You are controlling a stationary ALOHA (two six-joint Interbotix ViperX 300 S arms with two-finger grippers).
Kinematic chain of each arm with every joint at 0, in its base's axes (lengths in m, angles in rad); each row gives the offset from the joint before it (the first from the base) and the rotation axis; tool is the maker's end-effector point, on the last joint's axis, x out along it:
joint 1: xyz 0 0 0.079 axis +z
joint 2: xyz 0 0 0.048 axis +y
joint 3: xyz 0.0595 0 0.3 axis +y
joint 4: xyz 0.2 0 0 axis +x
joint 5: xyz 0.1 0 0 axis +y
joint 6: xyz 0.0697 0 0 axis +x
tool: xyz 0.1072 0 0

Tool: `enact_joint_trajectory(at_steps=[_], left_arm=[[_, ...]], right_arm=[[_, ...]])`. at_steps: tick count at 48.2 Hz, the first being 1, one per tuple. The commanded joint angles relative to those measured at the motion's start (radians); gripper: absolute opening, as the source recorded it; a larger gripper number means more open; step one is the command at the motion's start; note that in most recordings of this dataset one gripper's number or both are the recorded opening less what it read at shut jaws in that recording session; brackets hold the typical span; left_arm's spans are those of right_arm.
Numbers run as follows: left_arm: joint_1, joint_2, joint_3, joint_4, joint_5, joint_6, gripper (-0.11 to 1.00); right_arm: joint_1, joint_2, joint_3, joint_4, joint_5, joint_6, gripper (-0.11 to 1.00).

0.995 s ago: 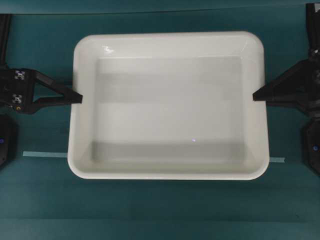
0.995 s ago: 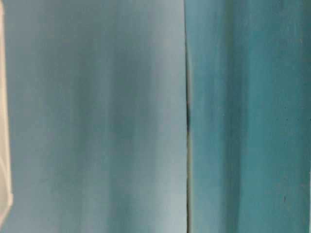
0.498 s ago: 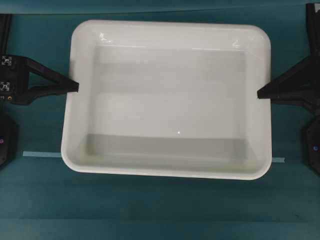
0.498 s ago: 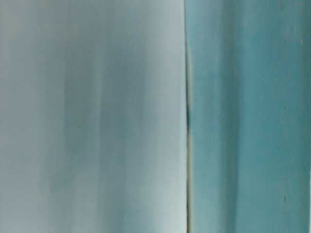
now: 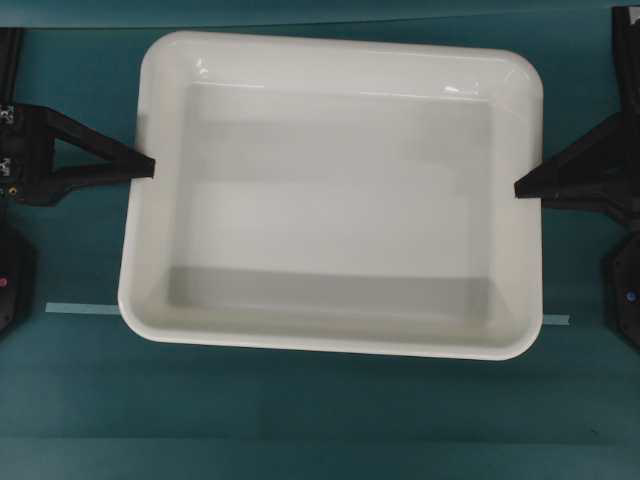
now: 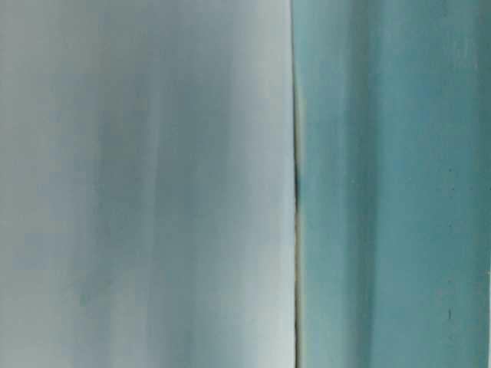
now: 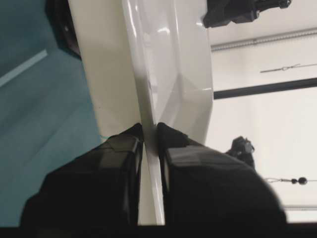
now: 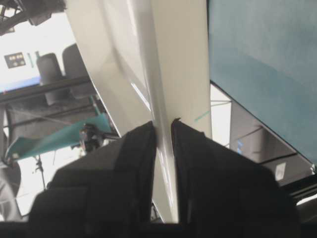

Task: Lift the white case with both hands.
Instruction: 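Hold the white tray raised between both grippers, then lower the tray back onto the table with both grippers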

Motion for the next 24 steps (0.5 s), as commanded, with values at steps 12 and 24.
enact_joint_trajectory(at_steps=[12,24], left_arm=[[-0.008,0.066,0.02,0.0,-0.017,0.006,0.08],[0.011,0.071,0.106,0.002,-0.02,0.005,0.08]], right_arm=[[0.002,0.063,0.028,0.003,-0.026,-0.005,0.11],[0.005,0.084,0.13,0.002,-0.067,-0.034,0.11]])
